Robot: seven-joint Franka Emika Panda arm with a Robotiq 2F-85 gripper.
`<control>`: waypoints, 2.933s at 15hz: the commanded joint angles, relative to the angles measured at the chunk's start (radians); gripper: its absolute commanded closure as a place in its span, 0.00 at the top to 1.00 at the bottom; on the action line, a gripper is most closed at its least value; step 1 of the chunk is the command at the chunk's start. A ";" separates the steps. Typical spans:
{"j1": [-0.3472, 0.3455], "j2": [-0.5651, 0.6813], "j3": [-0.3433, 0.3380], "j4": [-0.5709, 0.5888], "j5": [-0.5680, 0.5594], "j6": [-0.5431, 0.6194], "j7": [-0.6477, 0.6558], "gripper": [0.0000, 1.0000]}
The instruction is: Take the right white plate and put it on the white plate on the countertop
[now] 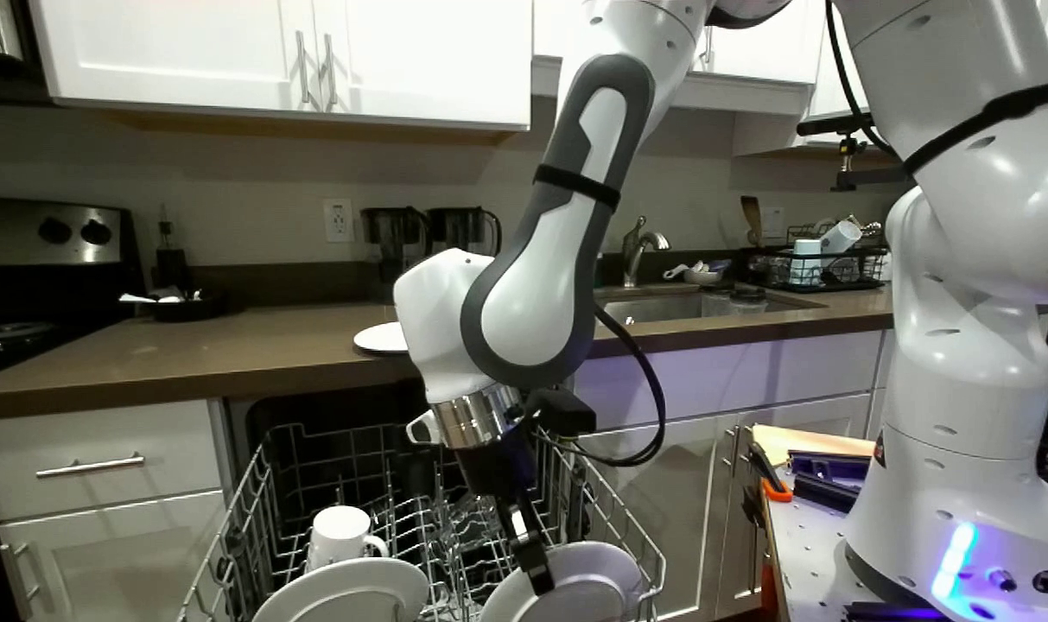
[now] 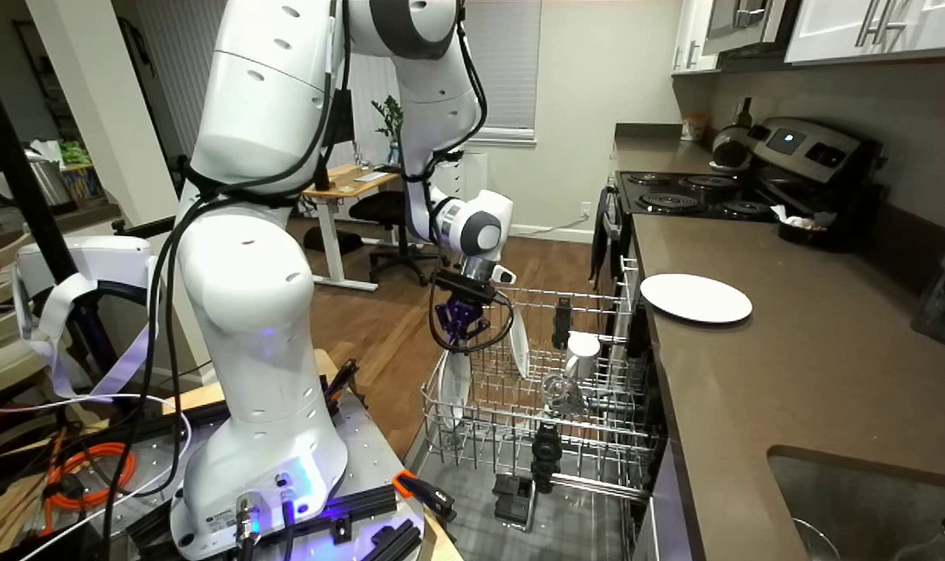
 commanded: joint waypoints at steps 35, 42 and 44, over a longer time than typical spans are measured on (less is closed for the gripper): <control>0.119 -0.414 -0.059 0.027 -1.212 -0.078 1.055 0.07; 0.137 -0.272 -0.094 0.183 -1.309 -0.243 1.138 0.07; 0.143 -0.234 -0.100 0.223 -1.328 -0.289 1.154 0.07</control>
